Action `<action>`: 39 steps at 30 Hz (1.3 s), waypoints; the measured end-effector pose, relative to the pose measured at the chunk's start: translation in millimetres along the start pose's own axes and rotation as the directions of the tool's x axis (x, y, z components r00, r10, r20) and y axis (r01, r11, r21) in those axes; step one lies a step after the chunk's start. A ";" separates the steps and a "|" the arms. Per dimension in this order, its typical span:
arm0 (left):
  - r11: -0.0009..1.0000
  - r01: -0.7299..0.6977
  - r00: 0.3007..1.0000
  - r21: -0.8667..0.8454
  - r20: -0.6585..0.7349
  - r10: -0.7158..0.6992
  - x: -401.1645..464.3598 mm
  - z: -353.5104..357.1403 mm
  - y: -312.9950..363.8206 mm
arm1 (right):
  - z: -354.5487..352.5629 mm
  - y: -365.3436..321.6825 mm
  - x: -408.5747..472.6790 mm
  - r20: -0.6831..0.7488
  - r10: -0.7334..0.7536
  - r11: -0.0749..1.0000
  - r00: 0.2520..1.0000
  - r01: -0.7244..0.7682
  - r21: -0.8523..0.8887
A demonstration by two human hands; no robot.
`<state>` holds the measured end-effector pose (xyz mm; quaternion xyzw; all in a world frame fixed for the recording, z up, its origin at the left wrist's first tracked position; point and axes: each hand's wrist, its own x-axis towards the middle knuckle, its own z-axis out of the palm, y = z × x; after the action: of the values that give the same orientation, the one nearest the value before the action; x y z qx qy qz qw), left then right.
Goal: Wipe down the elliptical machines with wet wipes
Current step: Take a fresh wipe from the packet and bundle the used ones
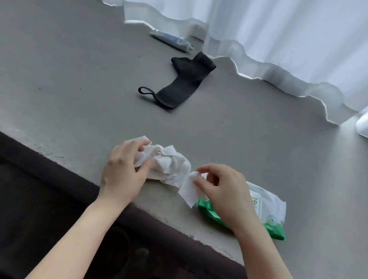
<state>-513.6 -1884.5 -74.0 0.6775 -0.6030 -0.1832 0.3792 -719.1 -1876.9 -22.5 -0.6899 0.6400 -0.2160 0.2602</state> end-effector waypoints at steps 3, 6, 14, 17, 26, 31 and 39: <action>0.990 0.021 1.000 0.139 -0.003 -0.020 21.8 8.9 -16.1 | -0.2 -1.6 20.3 0.045 -0.029 0.999 0.999 0.031 -0.041; 0.993 0.009 0.991 0.121 0.131 -0.025 38.4 17.8 -13.1 | 2.4 -1.5 34.9 0.126 -0.060 0.994 0.990 0.070 -0.079; 0.994 0.025 0.965 -0.109 0.263 0.005 30.3 13.1 1.0 | 19.4 -5.2 63.5 0.321 -0.024 0.978 0.947 0.089 -0.189; 0.967 0.043 0.932 -0.253 0.359 0.052 21.0 -5.1 6.9 | 19.2 -3.2 66.0 0.343 -0.019 0.983 0.939 0.079 -0.163; 0.924 0.179 0.974 -0.339 0.194 -0.117 16.3 -6.2 16.2 | -3.1 4.7 66.4 0.383 -0.112 0.984 0.917 0.156 -0.086; 0.915 0.231 0.969 -0.330 0.165 -0.185 25.0 -4.6 10.7 | -2.8 7.9 60.8 0.433 -0.192 0.928 0.881 0.307 -0.213; 0.982 0.009 0.998 -0.188 0.062 0.002 2.0 26.8 25.6 | 12.0 14.2 50.5 0.387 -0.147 0.980 0.910 0.187 -0.069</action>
<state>-549.4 -1893.9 -72.1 0.6336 -0.5933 -0.2611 0.4223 -718.1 -1926.9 -42.6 -0.7836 0.5265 -0.0658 0.3231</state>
